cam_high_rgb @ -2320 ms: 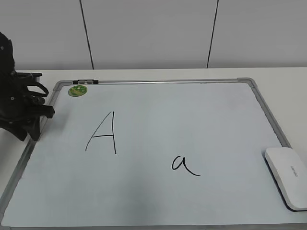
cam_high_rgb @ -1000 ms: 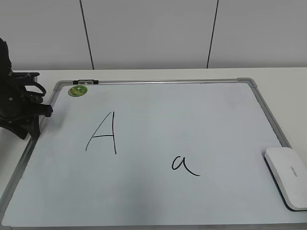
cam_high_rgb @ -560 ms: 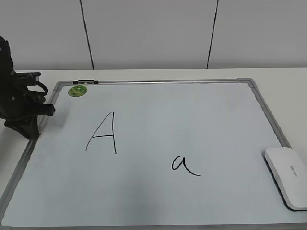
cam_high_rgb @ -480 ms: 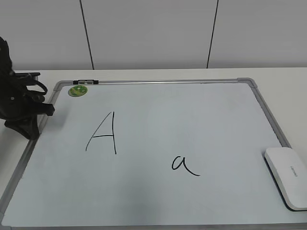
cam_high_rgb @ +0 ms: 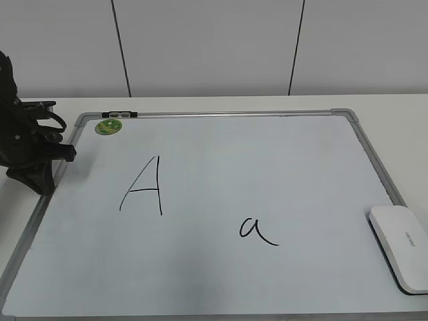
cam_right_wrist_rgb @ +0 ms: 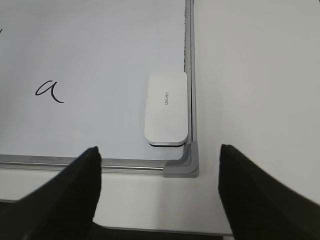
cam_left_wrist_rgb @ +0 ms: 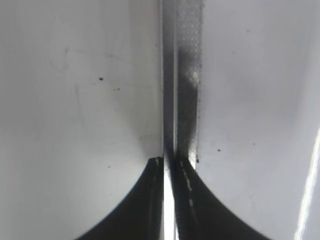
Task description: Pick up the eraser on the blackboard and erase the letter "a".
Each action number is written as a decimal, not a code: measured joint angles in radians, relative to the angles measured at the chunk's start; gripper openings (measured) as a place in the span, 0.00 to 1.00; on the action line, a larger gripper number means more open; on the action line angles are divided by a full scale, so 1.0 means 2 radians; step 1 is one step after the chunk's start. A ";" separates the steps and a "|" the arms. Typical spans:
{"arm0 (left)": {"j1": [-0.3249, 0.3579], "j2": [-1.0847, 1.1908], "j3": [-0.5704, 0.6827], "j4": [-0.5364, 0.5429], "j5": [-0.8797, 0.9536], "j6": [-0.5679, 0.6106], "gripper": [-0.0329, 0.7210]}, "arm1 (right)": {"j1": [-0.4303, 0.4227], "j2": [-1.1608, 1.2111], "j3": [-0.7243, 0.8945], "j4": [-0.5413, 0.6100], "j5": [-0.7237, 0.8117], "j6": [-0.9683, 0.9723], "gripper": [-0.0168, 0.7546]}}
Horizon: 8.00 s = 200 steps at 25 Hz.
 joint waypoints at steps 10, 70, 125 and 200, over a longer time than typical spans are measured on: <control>0.000 0.000 0.000 0.000 0.000 0.000 0.08 | 0.000 0.148 -0.026 0.000 -0.045 0.000 0.73; 0.000 0.000 0.000 -0.002 0.001 0.000 0.08 | 0.000 0.873 -0.205 0.014 -0.182 -0.009 0.86; 0.000 0.000 0.000 -0.009 0.002 0.001 0.08 | 0.203 1.029 -0.491 0.016 0.005 0.020 0.70; 0.001 0.000 0.000 -0.011 0.003 0.002 0.10 | 0.094 1.080 -0.570 -0.085 0.029 0.097 0.70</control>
